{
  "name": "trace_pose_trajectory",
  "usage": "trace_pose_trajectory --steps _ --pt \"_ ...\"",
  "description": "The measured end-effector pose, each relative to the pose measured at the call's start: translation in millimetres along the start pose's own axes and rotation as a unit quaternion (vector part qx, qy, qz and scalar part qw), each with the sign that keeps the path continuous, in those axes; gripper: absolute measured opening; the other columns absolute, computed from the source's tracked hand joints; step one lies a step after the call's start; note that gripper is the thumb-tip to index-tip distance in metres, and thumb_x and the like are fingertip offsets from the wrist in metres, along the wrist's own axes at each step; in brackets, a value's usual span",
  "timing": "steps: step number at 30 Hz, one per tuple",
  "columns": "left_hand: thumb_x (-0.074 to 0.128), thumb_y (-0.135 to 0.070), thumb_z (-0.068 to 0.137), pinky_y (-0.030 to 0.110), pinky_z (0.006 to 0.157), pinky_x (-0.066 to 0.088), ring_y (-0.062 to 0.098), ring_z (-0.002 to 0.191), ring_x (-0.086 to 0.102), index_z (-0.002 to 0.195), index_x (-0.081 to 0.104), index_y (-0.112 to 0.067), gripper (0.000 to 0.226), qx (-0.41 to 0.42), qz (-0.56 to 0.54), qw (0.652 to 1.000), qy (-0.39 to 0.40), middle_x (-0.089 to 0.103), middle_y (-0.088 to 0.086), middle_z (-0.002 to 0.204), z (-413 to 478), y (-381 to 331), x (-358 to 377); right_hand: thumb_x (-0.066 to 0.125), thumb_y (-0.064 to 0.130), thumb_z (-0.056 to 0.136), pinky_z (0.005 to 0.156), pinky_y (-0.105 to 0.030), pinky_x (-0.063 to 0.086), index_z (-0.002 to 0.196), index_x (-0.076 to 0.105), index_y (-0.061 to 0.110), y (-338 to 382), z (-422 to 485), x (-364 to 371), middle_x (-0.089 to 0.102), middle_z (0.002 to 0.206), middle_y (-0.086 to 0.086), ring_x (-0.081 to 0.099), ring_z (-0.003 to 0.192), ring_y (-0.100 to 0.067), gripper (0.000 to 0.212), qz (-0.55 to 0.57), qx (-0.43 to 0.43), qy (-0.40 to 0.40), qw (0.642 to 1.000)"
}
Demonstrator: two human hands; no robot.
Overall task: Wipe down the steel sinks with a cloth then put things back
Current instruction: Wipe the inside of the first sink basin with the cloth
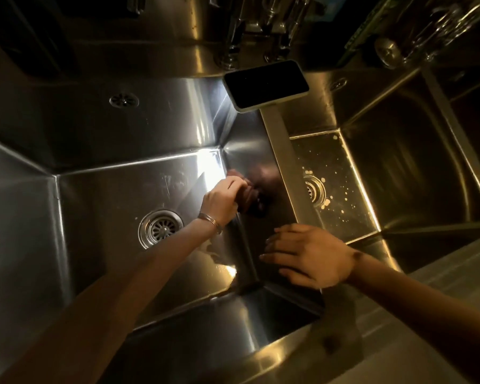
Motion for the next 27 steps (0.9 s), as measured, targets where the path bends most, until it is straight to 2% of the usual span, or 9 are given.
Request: trace_pose_trajectory --steps 3,7,8,10,13,15,18,22,27 --pt "0.058 0.001 0.071 0.039 0.080 0.051 0.029 0.100 0.058 0.105 0.061 -0.014 0.038 -0.034 -0.033 0.999 0.014 0.063 0.007 0.109 30 21 4 0.041 0.033 0.091 0.103 -0.034 0.040 0.113 0.067 0.017 -7 5 9 0.067 0.106 -0.002 0.061 0.103 -0.021 0.038 0.030 0.004 0.006 1.000" --pt "0.050 0.004 0.076 0.041 0.086 0.046 0.033 0.105 0.055 0.110 0.057 -0.011 0.038 -0.105 0.047 0.984 0.137 0.060 0.011 0.112 40 51 34 0.045 0.032 0.087 0.100 -0.033 0.041 0.115 0.066 0.019 -12 4 14 0.068 0.102 -0.001 0.061 0.099 -0.020 0.037 0.050 -0.003 0.005 0.999" --pt "0.049 0.005 0.076 0.040 0.087 0.045 0.033 0.106 0.055 0.110 0.058 -0.010 0.038 -0.126 0.045 0.981 0.141 0.060 0.012 0.113 37 53 38 0.047 0.032 0.086 0.100 -0.033 0.042 0.115 0.066 0.019 -12 4 14 0.068 0.101 -0.001 0.062 0.098 -0.020 0.037 0.057 -0.005 0.011 0.998" --pt "0.050 0.006 0.075 0.039 0.087 0.045 0.032 0.103 0.057 0.104 0.062 -0.009 0.035 -0.126 -0.005 0.988 0.094 0.063 0.011 0.109 34 49 33 0.047 0.033 0.085 0.098 -0.031 0.044 0.114 0.067 0.021 -12 5 12 0.068 0.099 0.002 0.063 0.096 -0.017 0.037 0.066 -0.005 0.015 0.998" --pt "0.051 0.012 0.068 0.036 0.092 0.048 0.030 0.102 0.062 0.096 0.067 -0.007 0.038 -0.030 -0.071 0.997 -0.031 0.068 0.012 0.104 47 35 2 0.046 0.035 0.085 0.098 -0.030 0.044 0.116 0.066 0.024 -11 4 11 0.068 0.099 0.005 0.063 0.096 -0.014 0.038 0.060 -0.007 0.010 0.998" --pt "0.051 0.017 0.062 0.036 0.096 0.047 0.029 0.105 0.063 0.096 0.070 -0.003 0.044 0.013 -0.062 0.992 -0.107 0.069 0.015 0.106 68 31 -18 0.046 0.035 0.086 0.098 -0.030 0.043 0.116 0.066 0.025 -10 4 12 0.068 0.099 0.006 0.063 0.097 -0.012 0.038 0.062 -0.006 0.004 0.998" --pt "0.050 0.019 0.060 0.041 0.100 0.046 0.033 0.106 0.063 0.101 0.070 0.001 0.049 0.014 -0.031 0.988 -0.148 0.068 0.020 0.108 101 38 -31 0.048 0.034 0.085 0.100 -0.028 0.040 0.116 0.066 0.026 -11 2 16 0.068 0.098 0.007 0.062 0.096 -0.010 0.037 0.069 0.000 -0.004 0.998" --pt "0.050 0.018 0.060 0.038 0.096 0.047 0.034 0.099 0.065 0.097 0.070 0.004 0.045 -0.004 -0.013 0.993 -0.117 0.069 0.022 0.103 105 60 -11 0.049 0.036 0.084 0.101 -0.027 0.038 0.113 0.067 0.027 -12 3 17 0.068 0.098 0.008 0.062 0.096 -0.009 0.034 0.065 0.000 0.008 0.998" --pt "0.051 0.012 0.064 0.039 0.085 0.044 0.034 0.099 0.059 0.092 0.062 -0.004 0.034 -0.124 0.002 0.991 0.048 0.064 0.017 0.098 100 86 26 0.047 0.038 0.084 0.102 -0.024 0.037 0.111 0.068 0.028 -11 1 16 0.068 0.100 0.010 0.061 0.097 -0.006 0.035 0.075 0.018 0.022 0.997"
Point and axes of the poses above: each hand's wrist, its own z-axis towards the middle knuckle, its own x-axis out of the palm, y = z × x, the point moved 2 cm from there along z, towards the middle knuckle
